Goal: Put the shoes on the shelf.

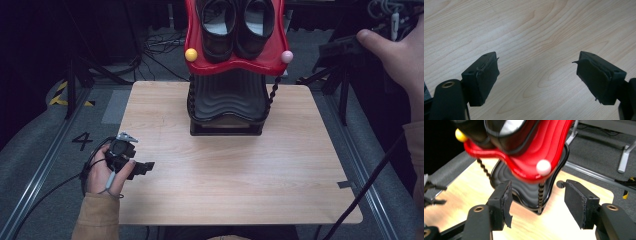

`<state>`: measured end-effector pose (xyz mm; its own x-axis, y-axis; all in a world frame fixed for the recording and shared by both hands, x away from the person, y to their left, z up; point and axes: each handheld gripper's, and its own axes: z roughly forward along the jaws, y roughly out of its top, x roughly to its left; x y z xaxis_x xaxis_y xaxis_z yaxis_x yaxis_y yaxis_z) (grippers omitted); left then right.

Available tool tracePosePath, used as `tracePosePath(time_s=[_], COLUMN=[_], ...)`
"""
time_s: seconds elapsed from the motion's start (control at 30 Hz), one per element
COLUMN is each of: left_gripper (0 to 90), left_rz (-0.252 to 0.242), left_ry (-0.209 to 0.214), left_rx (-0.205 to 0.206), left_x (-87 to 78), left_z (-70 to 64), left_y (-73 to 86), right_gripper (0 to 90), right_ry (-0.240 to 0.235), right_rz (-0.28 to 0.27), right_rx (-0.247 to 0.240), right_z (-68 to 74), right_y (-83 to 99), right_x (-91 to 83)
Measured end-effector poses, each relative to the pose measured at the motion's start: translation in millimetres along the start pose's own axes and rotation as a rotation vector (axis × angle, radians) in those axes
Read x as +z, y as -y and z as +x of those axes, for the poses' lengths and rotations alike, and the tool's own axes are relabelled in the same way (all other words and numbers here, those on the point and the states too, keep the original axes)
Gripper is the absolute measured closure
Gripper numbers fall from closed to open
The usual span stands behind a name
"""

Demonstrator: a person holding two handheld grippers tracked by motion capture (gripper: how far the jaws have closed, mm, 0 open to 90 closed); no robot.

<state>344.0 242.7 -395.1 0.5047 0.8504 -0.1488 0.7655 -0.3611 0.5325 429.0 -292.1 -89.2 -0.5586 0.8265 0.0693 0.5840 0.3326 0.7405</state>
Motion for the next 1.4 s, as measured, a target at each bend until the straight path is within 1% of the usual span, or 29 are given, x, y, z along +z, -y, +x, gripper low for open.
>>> tracePosePath(time_s=[0.1,0.13,0.23,0.27,0.3,0.33,0.4,0.43,0.47,0.5,0.57,0.6,0.67,0.7,0.73,0.77,0.87,0.93,1.03,1.13,1.2,1.23,1.33,1.4], left_gripper=[18.3,18.2,18.3,18.3,18.4,18.4,18.3,18.4,18.5,18.6,18.7,18.7,18.6,18.7,18.6,18.6,18.7,18.7,18.6,18.7,18.6,18.7,18.7,18.7], left_rz=[0.003,0.004,0.0,-0.004,-0.007,-0.007,-0.015,-0.012,-0.015,-0.011,-0.012,-0.011,-0.011,-0.011,-0.011,-0.01,-0.01,-0.01,-0.008,-0.006,-0.004,-0.006,-0.006,-0.005], left_ry=[0.003,0.001,0.004,-0.002,-0.001,-0.001,-0.003,-0.005,-0.001,-0.002,-0.001,-0.002,-0.002,0.0,0.0,0.003,0.005,0.003,0.004,0.007,0.005,0.005,0.008,0.007], left_rx=[0.001,0.008,0.007,0.016,0.016,0.016,0.009,0.016,0.009,0.02,0.016,0.016,0.017,0.016,0.016,0.015,0.02,0.021,0.023,0.025,0.029,0.029,0.033,0.027], left_x=[-0.1,-0.6,-1.5,-4.1,-5.1,-5.1,-7.1,-8.0,-8.4,-9.1,-9.8,-10.7,-12.1,-12.4,-12.4,-12.8,-13.5,-13.4,-13.4,-13.2,-13.5,-13.3,-12.9,-12.3], left_z=[-0.5,-1.4,-2.5,-3.1,-3.3,-3.3,-4.6,-4.8,-6.2,-6.2,-7.5,-8.5,-9.5,-10.4,-10.4,-11.6,-13.0,-13.6,-13.8,-14.2,-14.6,-14.9,-15.0,-15.3], left_y=[0.5,1.7,3.1,5.0,6.0,6.0,8.4,9.3,10.6,11.2,12.4,13.3,14.4,15.2,15.2,15.6,14.8,14.5,14.0,13.9,13.7,13.6,13.1,12.9], right_gripper=[39.8,39.7,39.4,39.3,39.1,39.1,38.9,38.8,38.7,38.6,38.6,38.6,38.6,38.6,38.6,38.5,38.5,39.0,43.1,45.8,45.7,45.6,45.5,45.3], right_ry=[-0.014,-0.019,-0.044,-0.053,-0.065,-0.065,-0.083,-0.097,-0.108,-0.131,-0.164,-0.164,-0.188,-0.199,-0.199,-0.212,-0.243,-0.244,-0.271,-0.323,-0.329,-0.324,-0.331,-0.362], right_rz=[0.019,0.027,0.044,0.05,0.053,0.053,0.069,0.082,0.089,0.102,0.121,0.121,0.134,0.14,0.14,0.153,0.197,0.202,0.241,0.269,0.268,0.274,0.288,0.292], right_rx=[-0.008,-0.011,-0.019,-0.036,-0.043,-0.043,-0.062,-0.079,-0.094,-0.11,-0.125,-0.125,-0.132,-0.131,-0.131,-0.13,-0.151,-0.155,-0.2,-0.202,-0.219,-0.22,-0.229,-0.222], right_z=[-0.7,-0.7,0.3,1.0,2.4,2.4,5.2,7.4,8.5,9.7,11.0,11.0,11.9,11.9,11.9,11.9,9.9,9.7,8.4,9.6,10.7,11.8,12.4,12.2], right_y=[11.9,17.2,28.1,32.9,37.1,37.1,46.3,54.1,59.5,66.6,78.9,78.9,94.9,99.7,99.7,107.3,133.9,137.5,153.1,167.2,174.9,179.5,193.0,200.8], right_x=[5.7,9.0,17.0,20.8,24.0,24.0,30.4,35.7,39.5,44.4,52.6,52.6,62.2,65.2,65.2,70.2,88.0,90.4,99.8,107.8,114.2,117.9,130.9,139.1])
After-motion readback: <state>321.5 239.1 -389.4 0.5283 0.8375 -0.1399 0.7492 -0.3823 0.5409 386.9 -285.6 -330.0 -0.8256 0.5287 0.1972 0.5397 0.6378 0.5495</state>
